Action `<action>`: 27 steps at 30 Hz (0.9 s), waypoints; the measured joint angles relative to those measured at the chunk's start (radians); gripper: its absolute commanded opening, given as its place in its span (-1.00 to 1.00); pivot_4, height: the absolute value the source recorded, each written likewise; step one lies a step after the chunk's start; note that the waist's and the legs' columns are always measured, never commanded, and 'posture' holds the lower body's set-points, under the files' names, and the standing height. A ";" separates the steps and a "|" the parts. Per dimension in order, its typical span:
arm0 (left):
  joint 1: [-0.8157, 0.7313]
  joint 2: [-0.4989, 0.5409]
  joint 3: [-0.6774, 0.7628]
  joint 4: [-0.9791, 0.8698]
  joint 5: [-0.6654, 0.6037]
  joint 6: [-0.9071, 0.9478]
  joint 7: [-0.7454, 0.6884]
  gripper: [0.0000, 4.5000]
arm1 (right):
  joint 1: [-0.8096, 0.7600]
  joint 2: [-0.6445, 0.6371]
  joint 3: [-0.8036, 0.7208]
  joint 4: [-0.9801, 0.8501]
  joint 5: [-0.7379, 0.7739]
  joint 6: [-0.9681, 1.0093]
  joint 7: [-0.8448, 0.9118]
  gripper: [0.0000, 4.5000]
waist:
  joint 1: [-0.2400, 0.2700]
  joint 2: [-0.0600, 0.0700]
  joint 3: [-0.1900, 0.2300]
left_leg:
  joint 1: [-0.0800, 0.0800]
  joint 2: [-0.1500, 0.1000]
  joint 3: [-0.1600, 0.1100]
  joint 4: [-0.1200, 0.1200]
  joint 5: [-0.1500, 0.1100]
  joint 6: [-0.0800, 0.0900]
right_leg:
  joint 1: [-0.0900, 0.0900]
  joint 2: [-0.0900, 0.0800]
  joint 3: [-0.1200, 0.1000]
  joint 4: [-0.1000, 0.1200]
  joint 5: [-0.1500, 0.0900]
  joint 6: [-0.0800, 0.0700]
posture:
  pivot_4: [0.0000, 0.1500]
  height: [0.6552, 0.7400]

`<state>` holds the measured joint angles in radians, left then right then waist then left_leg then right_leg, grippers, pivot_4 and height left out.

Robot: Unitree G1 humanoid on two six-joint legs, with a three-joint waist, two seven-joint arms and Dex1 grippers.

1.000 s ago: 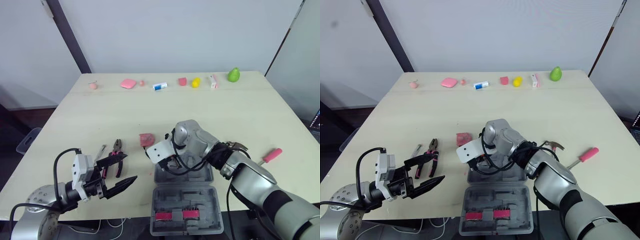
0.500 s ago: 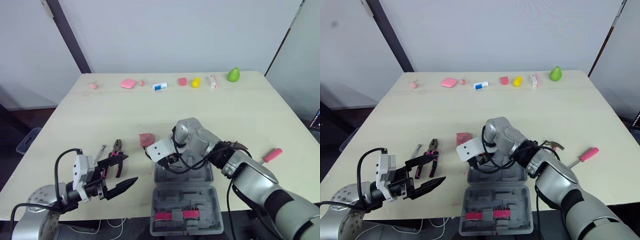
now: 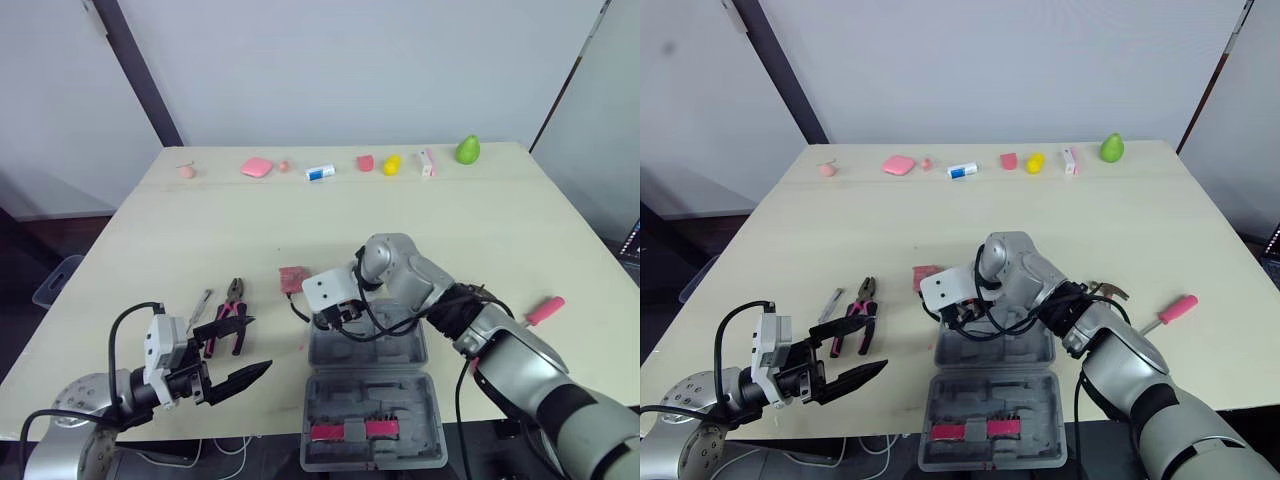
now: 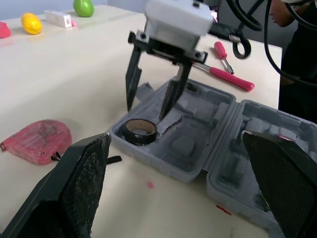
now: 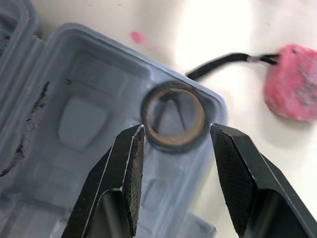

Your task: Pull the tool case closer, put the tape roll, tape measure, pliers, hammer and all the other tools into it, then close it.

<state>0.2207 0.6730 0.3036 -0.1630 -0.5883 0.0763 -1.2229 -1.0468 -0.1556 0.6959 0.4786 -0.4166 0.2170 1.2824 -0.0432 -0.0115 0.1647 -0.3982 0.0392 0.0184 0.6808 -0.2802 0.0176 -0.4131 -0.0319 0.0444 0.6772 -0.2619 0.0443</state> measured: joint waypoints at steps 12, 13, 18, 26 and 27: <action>-0.001 -0.013 -0.001 0.017 0.000 -0.020 -0.017 1.00 | 0.041 0.024 0.016 -0.001 0.013 0.014 0.000 -0.03 | 0.000 0.000 0.000 | 0.000 0.000 0.000 0.000 0.000 0.000 | 0.000 0.000 0.000 0.000 0.000 0.000 | 1.00 1.00; -0.001 -0.013 -0.001 0.017 0.000 -0.022 -0.017 1.00 | 0.045 0.024 0.018 0.003 0.012 0.013 -0.002 -0.03 | 0.000 0.000 0.000 | 0.000 0.000 0.000 0.000 0.000 0.000 | 0.000 0.000 0.000 0.000 0.000 0.000 | 1.00 1.00; 0.004 -0.015 -0.001 0.018 0.000 -0.028 -0.021 1.00 | 0.050 0.042 0.030 0.018 0.011 0.010 -0.017 -0.34 | -0.001 0.000 0.000 | 0.000 0.000 0.000 0.000 0.000 0.000 | 0.000 0.000 0.000 0.000 0.000 0.000 | 1.00 1.00; 0.012 -0.015 0.000 0.019 0.000 -0.036 -0.024 1.00 | 0.049 0.054 0.032 0.052 0.013 -0.003 -0.037 -0.99 | 0.000 0.000 0.000 | 0.000 0.000 0.000 0.000 0.000 0.000 | 0.000 -0.001 0.000 0.000 0.000 0.000 | 1.00 1.00; 0.012 -0.014 0.000 0.019 0.000 -0.036 -0.025 1.00 | 0.049 0.054 0.032 0.052 0.013 -0.003 -0.037 -0.99 | 0.000 0.000 0.000 | 0.000 0.000 0.000 0.000 0.000 0.000 | 0.000 -0.001 0.000 0.000 0.000 0.000 | 1.00 1.00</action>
<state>0.2331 0.6585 0.3032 -0.1439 -0.5882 0.0400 -1.2477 -0.9978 -0.1016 0.7275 0.5302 -0.4035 0.2143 1.2457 -0.0436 -0.0114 0.1648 -0.3982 0.0396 0.0184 0.6806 -0.2802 0.0176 -0.4132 -0.0325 0.0444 0.6770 -0.2619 0.0444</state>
